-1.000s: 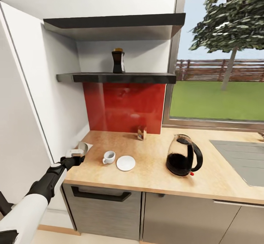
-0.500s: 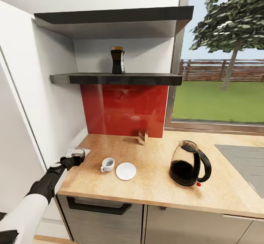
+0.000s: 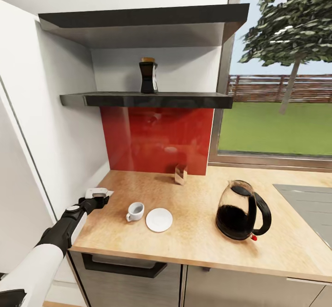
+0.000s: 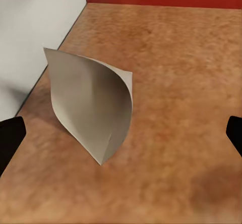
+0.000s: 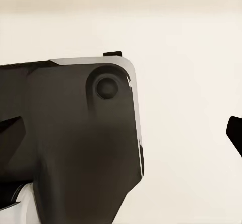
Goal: Set up a coffee station on the kitchen countertop: keep the coffee maker on the countertop, move the bottle of coffee from the kitchen shelf to the counter next to the coffee maker, place a paper coffee filter on top of the coffee maker, put the saucer next to the coffee maker with the coffee cup on the saucer, and place the electric kettle next to the coffee maker.
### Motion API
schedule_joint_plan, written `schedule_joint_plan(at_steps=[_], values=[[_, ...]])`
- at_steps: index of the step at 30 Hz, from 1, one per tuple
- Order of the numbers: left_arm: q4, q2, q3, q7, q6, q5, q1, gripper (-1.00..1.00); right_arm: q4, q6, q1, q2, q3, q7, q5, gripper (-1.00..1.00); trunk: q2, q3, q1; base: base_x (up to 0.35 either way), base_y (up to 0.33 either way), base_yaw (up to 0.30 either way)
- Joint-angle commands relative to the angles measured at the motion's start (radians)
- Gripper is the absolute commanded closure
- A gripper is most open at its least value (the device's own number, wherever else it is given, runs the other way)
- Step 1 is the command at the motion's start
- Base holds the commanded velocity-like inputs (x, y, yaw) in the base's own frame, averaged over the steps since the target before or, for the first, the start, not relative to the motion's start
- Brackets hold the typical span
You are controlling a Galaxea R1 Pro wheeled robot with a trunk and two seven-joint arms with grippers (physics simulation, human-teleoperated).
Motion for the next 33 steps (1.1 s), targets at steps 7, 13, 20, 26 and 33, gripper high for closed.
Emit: schedule_joint_plan(at_steps=[7,13,20,26,33], values=[[-0.002,0.004,0.006,-0.006,0.006,-0.002,0.001,-1.00,0.002,-0.004,0.000,0.000,-0.006,0.000,0.001,-1.00,-0.001,0.000,0.000,0.003,0.001,0.000],[-0.002,0.007,0.011,-0.003,0.006,-0.001,0.001,-1.00,0.003,-0.004,0.000,0.000,-0.006,0.000,0.001,-1.00,-0.001,0.000,0.000,0.000,0.000,0.000],[-0.001,0.006,0.038,0.026,0.006,-0.002,0.003,-1.00,0.004,-0.004,0.000,0.000,-0.006,0.000,0.001,-1.00,-0.001,0.000,0.000,0.000,0.000,0.000],[-0.003,0.002,0.040,0.071,0.006,0.002,0.036,-1.00,0.004,-0.004,0.000,0.000,-0.006,0.000,0.001,-1.00,-0.001,0.000,0.000,0.000,0.000,0.000],[-0.003,0.001,0.040,0.074,0.006,0.003,0.041,-1.00,0.004,-0.004,0.000,0.000,-0.006,0.000,0.001,-1.00,-0.001,0.000,0.000,0.116,0.076,0.000]])
